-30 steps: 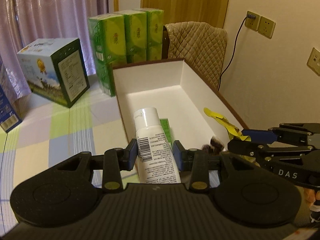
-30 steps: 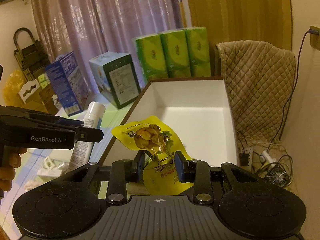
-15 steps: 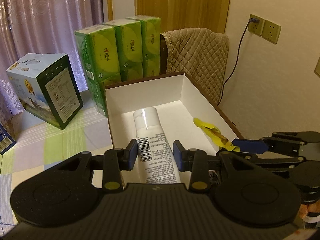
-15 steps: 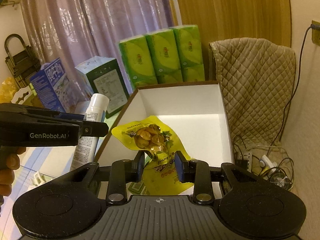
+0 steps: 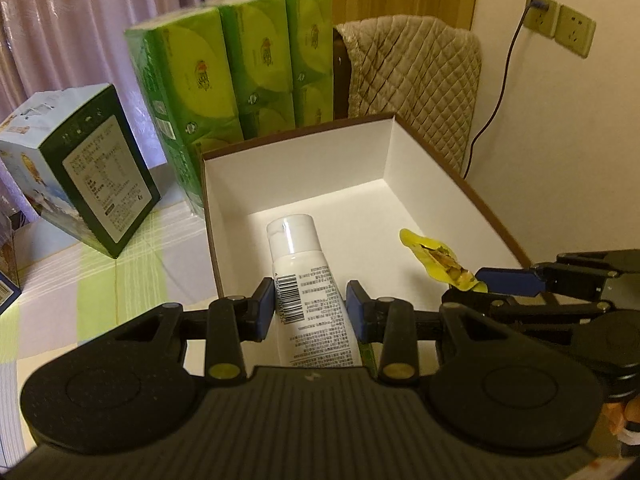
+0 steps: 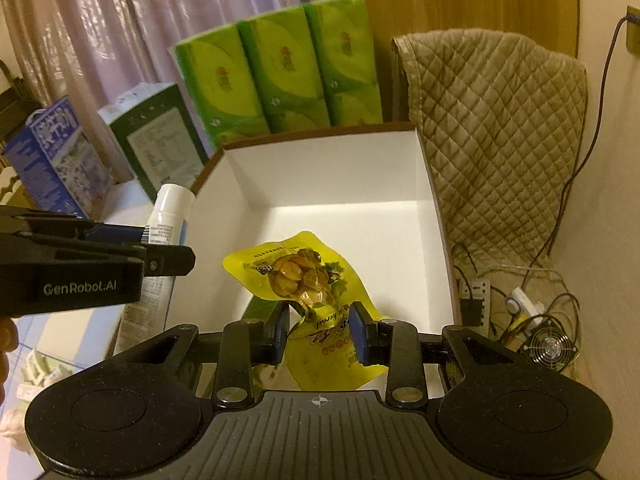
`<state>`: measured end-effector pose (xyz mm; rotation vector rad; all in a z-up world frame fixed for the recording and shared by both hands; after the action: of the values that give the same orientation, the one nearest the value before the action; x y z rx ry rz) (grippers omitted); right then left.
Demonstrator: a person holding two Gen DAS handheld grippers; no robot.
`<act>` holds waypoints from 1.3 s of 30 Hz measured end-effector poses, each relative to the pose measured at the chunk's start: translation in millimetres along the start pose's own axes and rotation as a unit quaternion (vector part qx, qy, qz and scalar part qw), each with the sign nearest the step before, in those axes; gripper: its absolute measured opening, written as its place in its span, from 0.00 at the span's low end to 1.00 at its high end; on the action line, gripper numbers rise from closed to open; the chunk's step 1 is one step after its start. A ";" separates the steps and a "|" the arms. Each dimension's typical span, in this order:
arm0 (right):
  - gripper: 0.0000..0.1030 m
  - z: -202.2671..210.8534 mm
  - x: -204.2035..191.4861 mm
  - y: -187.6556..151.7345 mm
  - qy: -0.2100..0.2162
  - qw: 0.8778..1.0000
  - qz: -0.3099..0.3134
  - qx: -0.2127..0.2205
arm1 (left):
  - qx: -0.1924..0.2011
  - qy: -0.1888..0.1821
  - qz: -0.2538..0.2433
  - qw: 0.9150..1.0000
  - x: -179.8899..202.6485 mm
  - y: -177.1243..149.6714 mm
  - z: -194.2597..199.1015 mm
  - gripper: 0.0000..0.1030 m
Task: Organize objects
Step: 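Lower the tube into the brown box and open the left tool while the right tool releases the yellow bag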
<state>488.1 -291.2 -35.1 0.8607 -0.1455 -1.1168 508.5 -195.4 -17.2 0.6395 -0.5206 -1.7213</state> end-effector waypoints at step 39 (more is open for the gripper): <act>0.29 -70.0 34.4 41.6 -0.041 0.999 -0.019 -0.023 | -0.029 0.000 -0.034 0.999 -0.7 33.9 -94.8 0.42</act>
<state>569.7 -275.9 -65.3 0.7789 -0.1717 -1.1867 595.8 -203.7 -66.6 0.6232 -0.4514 -1.7944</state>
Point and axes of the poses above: each gripper's, at about its wrist camera, not at the fingertips, and z roughly against the way its jaws point, x to its right, y to its top, the point moved 1 cm from there along -z, roughly the way its jaws point, and after that the axes turned 9 degrees about y, right-handed, at the moved point
